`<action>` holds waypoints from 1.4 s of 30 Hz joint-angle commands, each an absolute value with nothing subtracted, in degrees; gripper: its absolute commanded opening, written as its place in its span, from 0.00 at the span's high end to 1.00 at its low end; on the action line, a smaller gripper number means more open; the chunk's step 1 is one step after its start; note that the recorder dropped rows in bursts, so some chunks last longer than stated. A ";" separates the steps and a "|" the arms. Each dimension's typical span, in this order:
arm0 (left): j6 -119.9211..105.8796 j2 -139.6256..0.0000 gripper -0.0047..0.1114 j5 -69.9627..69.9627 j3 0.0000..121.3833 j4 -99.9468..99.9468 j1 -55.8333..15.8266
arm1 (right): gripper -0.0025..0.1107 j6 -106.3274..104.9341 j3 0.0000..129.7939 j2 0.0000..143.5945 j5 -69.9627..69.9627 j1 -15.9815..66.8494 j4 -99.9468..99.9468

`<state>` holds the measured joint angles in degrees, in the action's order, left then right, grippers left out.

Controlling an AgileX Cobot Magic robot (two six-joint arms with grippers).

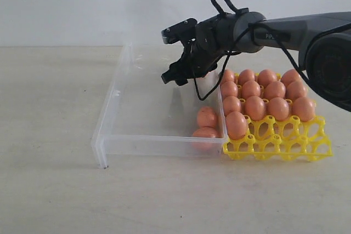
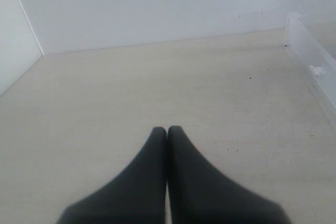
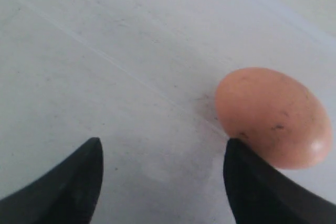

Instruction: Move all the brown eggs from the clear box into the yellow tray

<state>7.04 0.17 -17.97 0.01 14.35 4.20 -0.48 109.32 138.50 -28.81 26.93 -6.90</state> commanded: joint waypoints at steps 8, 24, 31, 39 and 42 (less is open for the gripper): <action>7.25 0.00 1.00 -17.80 0.00 14.45 3.98 | 0.90 -0.47 109.25 138.19 -36.90 26.31 -4.87; 7.25 0.00 1.00 -17.80 0.00 14.45 3.98 | 0.40 -26.64 109.25 128.69 -56.10 27.15 1.02; 7.25 0.00 1.00 -17.80 0.00 14.45 3.98 | 0.42 -28.35 109.25 128.69 -61.88 29.84 4.65; 7.25 0.00 1.00 -17.80 0.00 14.45 3.98 | 0.42 -4.02 109.25 128.69 -66.94 30.54 5.26; 7.25 0.00 1.00 -17.80 0.00 14.45 3.98 | 0.42 -0.41 109.25 128.69 -69.68 30.54 5.26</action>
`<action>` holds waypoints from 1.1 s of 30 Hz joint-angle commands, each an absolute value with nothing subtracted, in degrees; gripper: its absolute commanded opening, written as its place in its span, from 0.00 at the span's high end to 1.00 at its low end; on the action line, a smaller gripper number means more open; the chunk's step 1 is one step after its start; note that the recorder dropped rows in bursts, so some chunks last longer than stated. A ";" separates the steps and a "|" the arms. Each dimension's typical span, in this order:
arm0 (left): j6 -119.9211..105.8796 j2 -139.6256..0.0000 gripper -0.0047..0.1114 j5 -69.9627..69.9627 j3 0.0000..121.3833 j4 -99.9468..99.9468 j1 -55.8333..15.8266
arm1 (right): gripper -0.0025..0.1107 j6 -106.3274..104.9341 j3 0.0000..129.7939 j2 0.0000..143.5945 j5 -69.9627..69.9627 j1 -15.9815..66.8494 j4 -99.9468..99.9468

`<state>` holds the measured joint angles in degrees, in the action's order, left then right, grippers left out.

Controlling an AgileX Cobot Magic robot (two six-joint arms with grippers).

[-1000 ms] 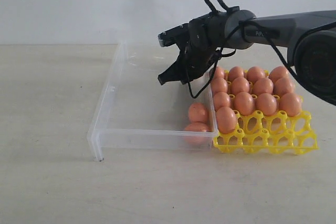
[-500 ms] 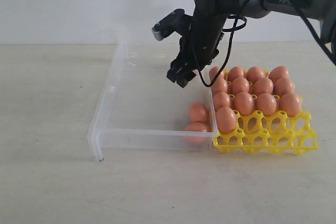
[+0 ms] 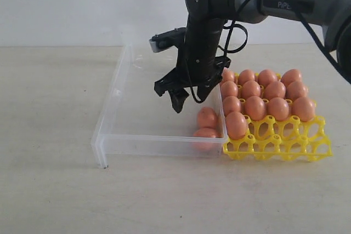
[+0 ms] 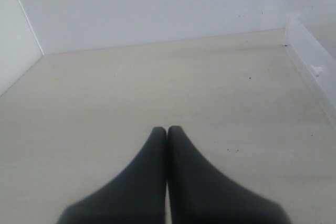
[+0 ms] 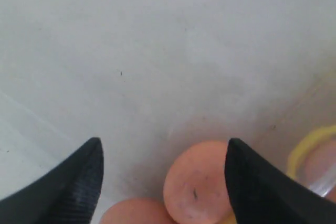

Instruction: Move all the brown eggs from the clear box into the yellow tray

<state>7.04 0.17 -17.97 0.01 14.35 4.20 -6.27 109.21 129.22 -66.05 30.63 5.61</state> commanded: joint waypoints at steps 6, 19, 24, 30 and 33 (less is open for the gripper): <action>7.25 0.00 1.00 -17.80 0.00 14.45 3.98 | 0.42 3.39 109.25 128.69 -69.96 30.54 5.27; 7.25 0.00 1.00 -17.80 0.00 14.45 3.98 | 0.42 11.49 109.25 128.69 -69.96 30.54 0.89; 7.25 0.00 1.00 -17.80 0.00 14.45 3.98 | 0.42 11.50 109.25 129.80 -69.96 30.54 0.80; 7.25 0.00 1.00 -17.80 0.00 14.45 3.98 | 0.42 11.50 109.25 133.72 -69.96 30.54 0.80; 7.25 0.00 1.00 -17.80 0.00 14.45 3.98 | 0.42 11.64 109.25 134.81 -69.96 30.54 0.80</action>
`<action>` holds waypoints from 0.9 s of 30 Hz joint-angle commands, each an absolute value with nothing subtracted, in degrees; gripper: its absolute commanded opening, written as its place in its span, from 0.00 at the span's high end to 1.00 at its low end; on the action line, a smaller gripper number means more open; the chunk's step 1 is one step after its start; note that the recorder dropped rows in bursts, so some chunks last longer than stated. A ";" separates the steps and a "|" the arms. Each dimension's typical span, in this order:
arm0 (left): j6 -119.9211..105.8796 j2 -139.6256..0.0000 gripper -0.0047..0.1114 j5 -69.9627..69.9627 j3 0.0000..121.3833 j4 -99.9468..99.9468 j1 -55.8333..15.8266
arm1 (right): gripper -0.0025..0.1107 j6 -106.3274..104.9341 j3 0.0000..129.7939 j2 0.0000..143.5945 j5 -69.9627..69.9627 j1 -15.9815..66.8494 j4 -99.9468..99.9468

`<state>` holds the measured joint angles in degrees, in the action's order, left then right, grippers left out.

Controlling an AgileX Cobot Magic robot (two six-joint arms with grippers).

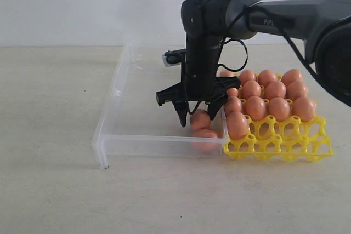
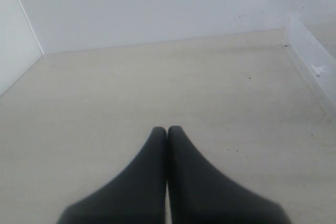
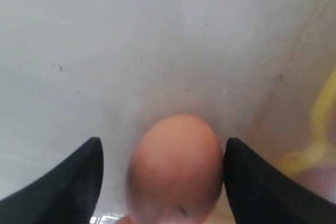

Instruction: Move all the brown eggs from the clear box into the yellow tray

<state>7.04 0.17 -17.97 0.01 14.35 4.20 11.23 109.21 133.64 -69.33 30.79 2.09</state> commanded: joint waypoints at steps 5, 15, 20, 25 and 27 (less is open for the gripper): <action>7.25 0.00 1.00 -17.80 0.00 14.45 3.98 | 0.42 11.64 109.25 135.87 -69.96 30.54 0.80; 7.25 0.00 1.00 -17.80 0.00 14.45 3.98 | 0.98 7.42 109.25 136.01 -68.76 30.54 0.80; 7.25 0.00 1.00 -17.80 0.00 14.45 3.98 | 0.98 3.98 109.25 133.62 -66.81 31.14 0.96; 7.25 0.00 1.00 -17.80 0.00 14.45 3.98 | 0.98 2.75 104.31 124.95 -55.24 32.52 0.63; 7.25 0.00 1.00 -17.80 0.00 14.45 3.98 | 0.98 3.28 96.31 118.61 -45.79 32.52 0.75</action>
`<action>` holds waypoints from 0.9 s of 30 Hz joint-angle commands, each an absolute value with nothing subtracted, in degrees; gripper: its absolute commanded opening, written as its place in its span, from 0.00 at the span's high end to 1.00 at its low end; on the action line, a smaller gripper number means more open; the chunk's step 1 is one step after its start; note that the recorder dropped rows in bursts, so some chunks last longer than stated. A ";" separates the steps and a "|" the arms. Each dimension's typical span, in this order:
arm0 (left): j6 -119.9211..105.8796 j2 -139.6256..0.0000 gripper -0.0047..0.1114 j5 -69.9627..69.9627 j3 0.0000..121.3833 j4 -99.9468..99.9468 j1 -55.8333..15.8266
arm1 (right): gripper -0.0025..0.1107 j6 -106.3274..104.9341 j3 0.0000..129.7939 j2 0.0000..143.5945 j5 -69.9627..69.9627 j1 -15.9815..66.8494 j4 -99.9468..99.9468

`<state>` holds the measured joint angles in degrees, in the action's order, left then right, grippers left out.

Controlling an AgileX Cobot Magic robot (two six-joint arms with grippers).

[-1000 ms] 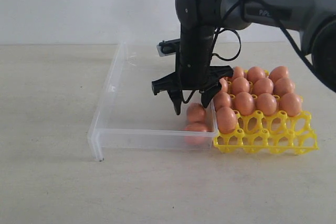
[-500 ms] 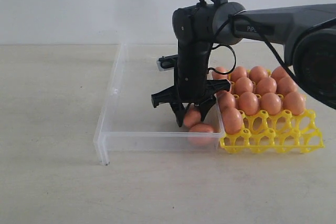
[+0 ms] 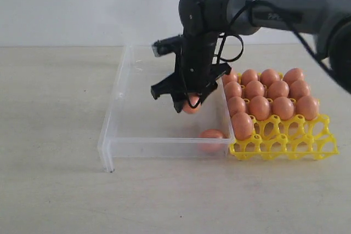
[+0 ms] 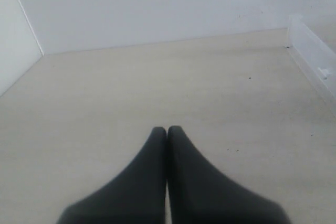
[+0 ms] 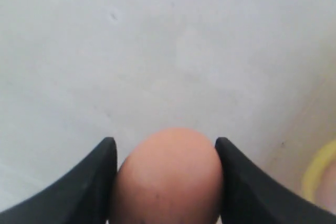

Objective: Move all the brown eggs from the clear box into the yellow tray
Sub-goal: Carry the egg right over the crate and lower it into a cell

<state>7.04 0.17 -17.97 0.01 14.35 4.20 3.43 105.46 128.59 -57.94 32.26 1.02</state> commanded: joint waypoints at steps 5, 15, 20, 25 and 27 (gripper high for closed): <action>7.25 0.00 1.00 -17.80 0.00 14.45 3.98 | 0.98 3.17 64.50 99.06 -7.70 32.20 -7.82; 7.25 0.00 1.00 -17.80 0.00 14.45 3.98 | 0.98 0.55 32.97 90.97 46.67 12.94 17.41; 7.25 0.00 1.00 -17.80 0.00 14.45 3.98 | 0.98 39.95 40.04 96.83 50.38 -4.64 -37.60; 7.25 0.00 1.00 -17.80 0.00 14.45 3.98 | 0.98 71.67 49.43 102.77 67.11 -13.57 -78.78; 7.25 0.00 1.00 -17.80 0.00 14.45 3.98 | 0.98 73.64 49.12 103.08 68.17 -14.27 -83.92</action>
